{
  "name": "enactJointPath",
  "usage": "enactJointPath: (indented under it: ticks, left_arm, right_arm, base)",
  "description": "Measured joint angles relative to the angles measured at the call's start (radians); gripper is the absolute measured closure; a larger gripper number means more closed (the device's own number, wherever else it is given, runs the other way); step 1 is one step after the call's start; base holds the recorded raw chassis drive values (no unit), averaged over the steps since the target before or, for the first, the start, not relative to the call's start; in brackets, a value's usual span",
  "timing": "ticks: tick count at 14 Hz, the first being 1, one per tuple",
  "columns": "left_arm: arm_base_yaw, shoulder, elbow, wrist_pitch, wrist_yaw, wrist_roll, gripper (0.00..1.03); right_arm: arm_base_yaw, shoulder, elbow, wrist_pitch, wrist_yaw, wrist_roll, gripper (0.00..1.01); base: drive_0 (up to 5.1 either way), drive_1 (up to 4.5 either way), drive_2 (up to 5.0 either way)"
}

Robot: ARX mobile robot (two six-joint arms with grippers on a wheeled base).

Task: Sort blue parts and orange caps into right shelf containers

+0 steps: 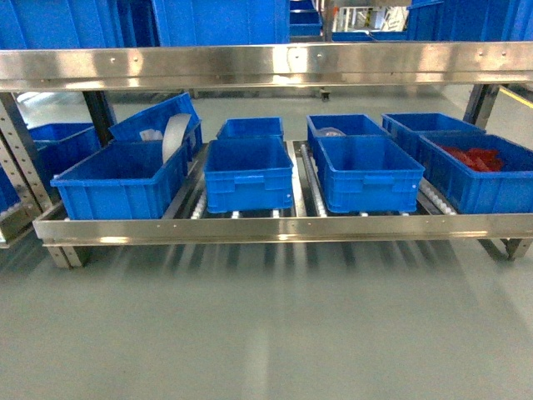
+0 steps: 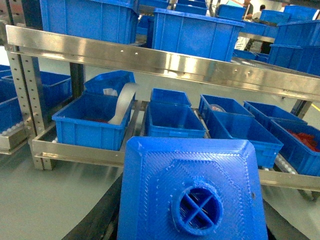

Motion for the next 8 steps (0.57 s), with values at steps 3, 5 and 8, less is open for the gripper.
enactJointPath:
  ticks: [3, 5, 8]
  left_arm:
    - [0.0, -0.001, 0.0, -0.002, -0.003, 0.0, 0.59]
    - [0.0, -0.001, 0.0, 0.002, -0.002, 0.0, 0.59]
    - [0.0, -0.002, 0.0, 0.002, -0.002, 0.0, 0.59]
  right_arm:
    - [0.0, 0.0, 0.0, 0.004, 0.0, 0.0, 0.58]
    - [-0.001, 0.0, 0.0, -0.001, 0.001, 0.0, 0.58]
    - [0.0, 0.0, 0.0, 0.002, 0.0, 0.0, 0.58]
  base:
    - [-0.1, 4.11, -4.3]
    - [-0.1, 4.2, -4.3]
    - [0.0, 4.3, -4.3]
